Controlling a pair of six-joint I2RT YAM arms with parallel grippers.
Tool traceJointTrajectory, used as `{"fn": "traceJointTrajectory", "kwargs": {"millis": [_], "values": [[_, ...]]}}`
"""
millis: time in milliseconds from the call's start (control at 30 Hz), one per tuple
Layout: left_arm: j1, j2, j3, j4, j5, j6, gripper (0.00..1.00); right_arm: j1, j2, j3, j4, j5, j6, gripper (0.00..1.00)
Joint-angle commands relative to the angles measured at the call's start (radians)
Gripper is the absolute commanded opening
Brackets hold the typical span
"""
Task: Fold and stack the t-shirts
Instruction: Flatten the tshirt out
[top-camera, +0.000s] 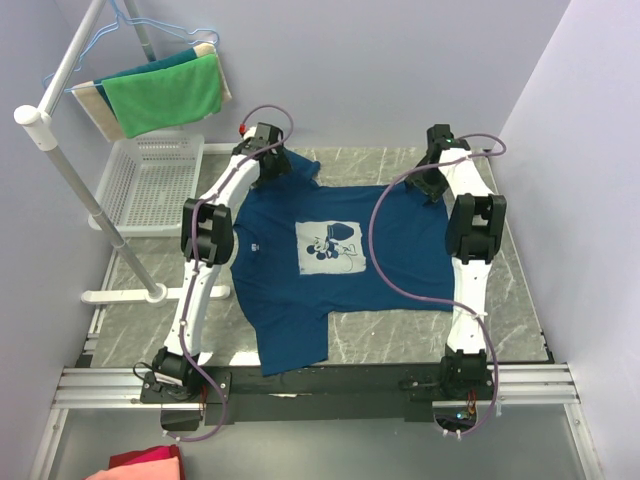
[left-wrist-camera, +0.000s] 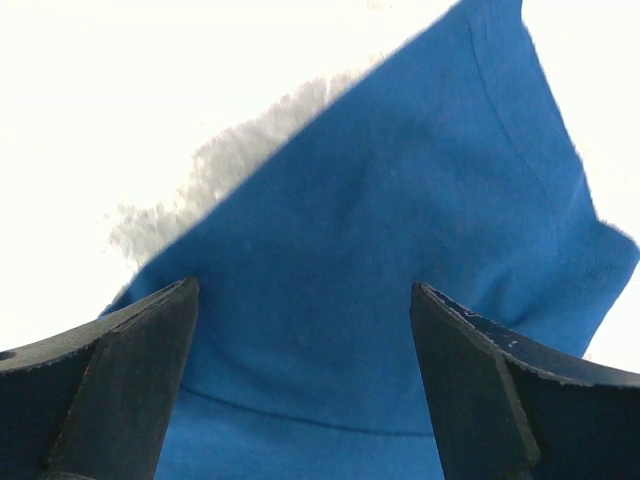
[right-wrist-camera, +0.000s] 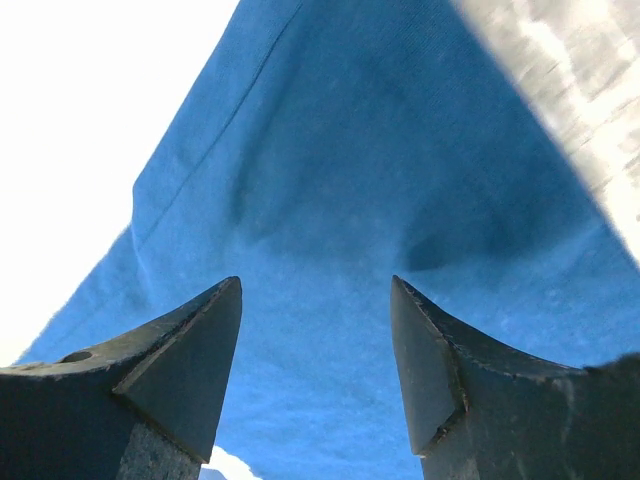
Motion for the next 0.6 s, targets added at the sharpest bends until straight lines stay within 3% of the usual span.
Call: {"fn": "traceJointTrajectory", "kwargs": {"millis": [0,367,567], "values": [[0.017,0.023,0.013,0.07,0.032,-0.017,0.92,-0.036,0.003,0.031,0.053,-0.056,0.046,0.68],[0.038,0.055,0.024,0.218,0.06,-0.03,0.93,-0.062,0.007,0.031,0.106,-0.148,0.058,0.68],[0.055,0.034,0.001,0.32,0.084,-0.03,0.95,-0.062,-0.014,0.038,0.111,-0.112,0.018,0.68]]}}
